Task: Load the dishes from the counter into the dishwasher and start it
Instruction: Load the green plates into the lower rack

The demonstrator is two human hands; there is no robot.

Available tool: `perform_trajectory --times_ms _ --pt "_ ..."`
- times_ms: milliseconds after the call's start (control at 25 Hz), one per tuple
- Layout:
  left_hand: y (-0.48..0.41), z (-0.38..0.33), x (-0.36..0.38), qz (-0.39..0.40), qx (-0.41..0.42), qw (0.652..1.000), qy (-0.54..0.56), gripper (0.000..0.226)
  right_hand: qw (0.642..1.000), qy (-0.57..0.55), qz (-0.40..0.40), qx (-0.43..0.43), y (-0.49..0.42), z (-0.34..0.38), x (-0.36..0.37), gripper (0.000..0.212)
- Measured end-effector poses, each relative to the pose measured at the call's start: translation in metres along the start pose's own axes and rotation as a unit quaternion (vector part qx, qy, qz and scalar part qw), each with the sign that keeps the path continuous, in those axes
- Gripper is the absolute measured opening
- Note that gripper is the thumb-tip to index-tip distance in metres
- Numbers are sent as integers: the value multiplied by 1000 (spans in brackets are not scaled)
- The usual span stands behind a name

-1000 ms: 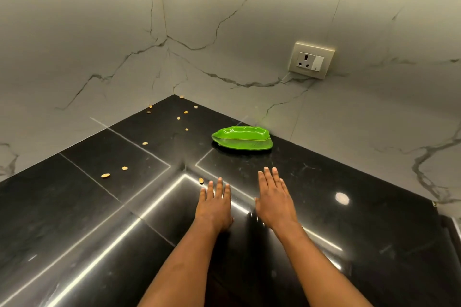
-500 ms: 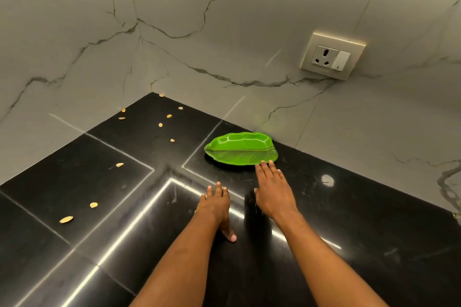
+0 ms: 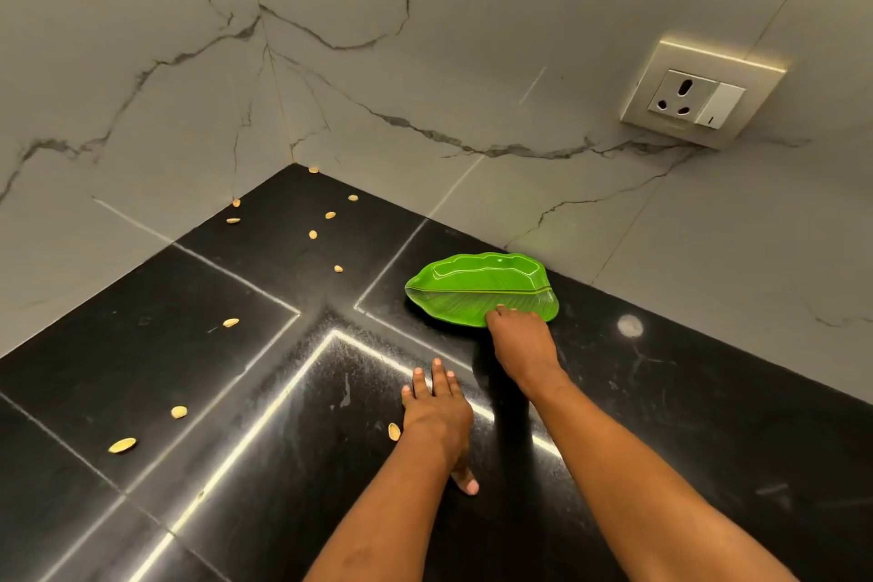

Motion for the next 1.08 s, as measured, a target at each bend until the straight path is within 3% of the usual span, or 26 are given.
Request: perform_trajectory --times_ms 40,160,280,520,600,800,880,960,1080 --pt "0 0 0 1 -2 1000 -1 146 1000 7 -6 -11 2 4 -6 11" --pt "1 -1 -1 -1 -4 1000 -3 146 999 20 -22 -28 6 8 -17 33" --pt "0 -2 -3 -2 -6 1000 -6 147 998 25 -45 -43 17 9 -30 36" --pt "15 6 -7 -45 -1 999 27 144 986 55 -147 -61 67 4 -54 8" --pt "28 6 -7 -78 0 997 25 140 982 50 -175 -55 88 -2 -58 15" --pt "60 -16 -6 -188 -11 982 6 114 975 30 -218 -30 148 -22 -67 13" --pt "79 -30 5 -224 -18 974 27 99 974 16 -222 -30 178 -28 -70 21" --pt "100 -44 22 -234 -25 971 33 93 973 4 -229 -27 209 -32 -73 26" --pt "129 -65 46 -242 -29 969 34 91 967 1 -254 -34 253 -37 -74 16"
Point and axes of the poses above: each hand's wrist, its own y-axis away from the middle knuckle, its own x-axis out of the palm, z = x × y, the point moved 7 cm from there along -y, towards the middle knuckle, and after that the axes turned 2 degrees about x, right-handed, at the moved point
